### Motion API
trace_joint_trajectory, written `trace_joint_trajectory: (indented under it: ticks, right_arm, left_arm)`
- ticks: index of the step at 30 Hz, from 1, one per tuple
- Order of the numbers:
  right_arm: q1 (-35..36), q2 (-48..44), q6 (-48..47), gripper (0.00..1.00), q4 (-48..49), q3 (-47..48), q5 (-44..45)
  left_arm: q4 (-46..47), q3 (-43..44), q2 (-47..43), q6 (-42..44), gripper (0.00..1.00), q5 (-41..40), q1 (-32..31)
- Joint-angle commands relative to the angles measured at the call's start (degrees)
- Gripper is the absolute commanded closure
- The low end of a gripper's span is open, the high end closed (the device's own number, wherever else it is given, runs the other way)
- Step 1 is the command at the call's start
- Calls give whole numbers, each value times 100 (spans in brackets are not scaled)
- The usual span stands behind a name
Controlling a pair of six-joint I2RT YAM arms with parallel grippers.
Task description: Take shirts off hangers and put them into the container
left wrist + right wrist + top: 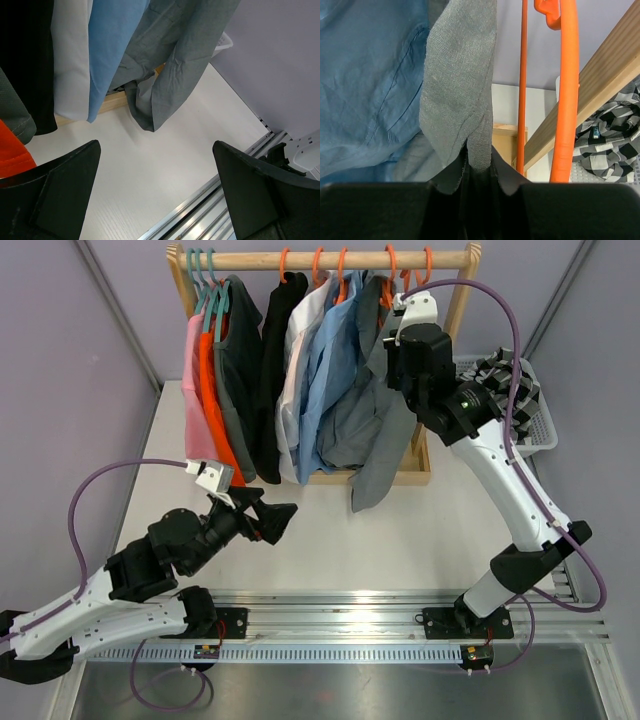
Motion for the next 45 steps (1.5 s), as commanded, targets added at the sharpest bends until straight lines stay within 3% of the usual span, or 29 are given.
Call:
trace_joint_trajectory:
  ticks: [1, 7, 11, 13, 16, 20, 25, 30, 37, 45]
  right_arm:
    - [-82, -318, -7, 100, 274, 107, 37]
    - [-82, -1073, -349, 100, 1573, -587, 38]
    - [-82, -1707, -841, 100, 3459, -1832, -375]
    - [-82, -1857, -1026, 100, 3701, -2003, -332]
    - [-82, -1866, -939, 100, 3142, -1785, -455]
    - [-90, -1989, -352, 100, 1020, -1047, -534]
    - [-73, -2770, 501, 100, -637, -1037, -1499]
    - [-81, -2965, 871, 100, -2457, -553, -2071]
    - [-73, -3668, 1030, 100, -2626, -1536, -3239]
    - [-73, -3861, 1074, 100, -2652, -1906, -3671]
  left_arm:
    - [242, 42, -33, 1, 1, -135, -11]
    - [338, 68, 73, 62, 1, -91, -20]
    - [400, 147, 196, 133, 1, -74, -20]
    - [417, 191, 283, 168, 1, -56, -20]
    - [435, 262, 380, 185, 1, -47, -11]
    - [514, 420, 503, 264, 1, -30, -20]
    - [681, 919, 863, 606, 1, 207, -11]
    - [1066, 1526, 1618, 923, 1, 602, -20]
    - [1796, 2608, 2769, 1082, 1, 1279, -20]
    - [2710, 3381, 3728, 688, 1, 2044, -29]
